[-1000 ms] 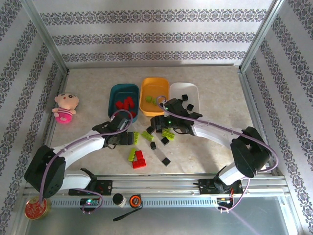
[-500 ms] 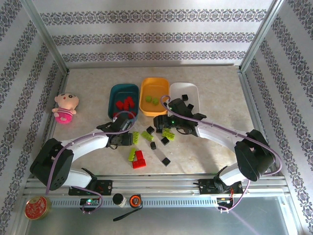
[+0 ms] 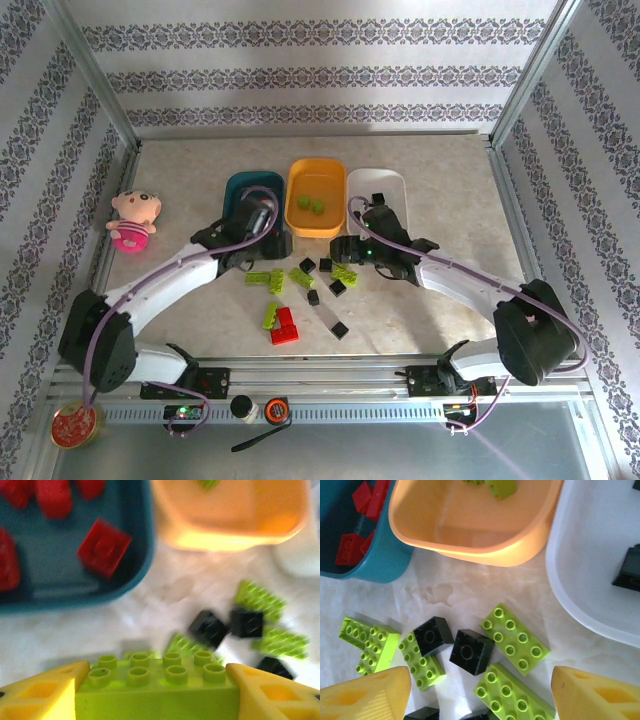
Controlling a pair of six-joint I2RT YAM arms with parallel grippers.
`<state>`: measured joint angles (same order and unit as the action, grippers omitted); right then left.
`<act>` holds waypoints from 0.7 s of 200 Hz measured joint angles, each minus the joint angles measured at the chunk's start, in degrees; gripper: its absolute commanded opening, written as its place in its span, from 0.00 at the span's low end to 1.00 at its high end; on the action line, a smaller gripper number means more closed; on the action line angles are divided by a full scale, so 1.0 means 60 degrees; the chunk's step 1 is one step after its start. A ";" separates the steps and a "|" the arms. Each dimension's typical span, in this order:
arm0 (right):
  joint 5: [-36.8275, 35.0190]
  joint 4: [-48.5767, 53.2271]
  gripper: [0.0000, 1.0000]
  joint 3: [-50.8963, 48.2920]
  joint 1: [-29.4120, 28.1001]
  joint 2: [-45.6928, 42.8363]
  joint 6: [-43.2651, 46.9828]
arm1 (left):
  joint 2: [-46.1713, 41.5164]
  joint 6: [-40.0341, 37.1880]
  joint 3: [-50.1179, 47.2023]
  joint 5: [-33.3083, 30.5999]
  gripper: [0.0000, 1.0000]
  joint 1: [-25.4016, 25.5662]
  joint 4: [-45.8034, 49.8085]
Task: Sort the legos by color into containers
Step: Place the lego in the container.
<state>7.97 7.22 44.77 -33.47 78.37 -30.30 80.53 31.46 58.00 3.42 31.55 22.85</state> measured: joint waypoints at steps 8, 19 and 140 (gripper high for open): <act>-0.0007 0.0004 0.74 -0.0117 0.0018 -0.0106 -0.0007 | 0.0499 -0.0015 0.0492 0.0044 0.49 -0.0007 -0.0142; -0.0011 0.0000 0.75 -0.0284 0.0062 -0.0266 -0.0044 | 0.1286 -0.0055 0.1198 0.0113 0.49 -0.0018 -0.0328; -0.0066 0.0259 0.76 -0.1840 0.0251 -0.1770 -0.0233 | 0.7114 -0.0466 0.7231 0.0182 0.62 -0.0404 -0.0372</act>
<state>7.57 8.78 33.74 -31.97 67.75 -31.70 123.22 28.67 101.38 4.51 29.12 20.62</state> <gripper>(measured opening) 0.760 0.622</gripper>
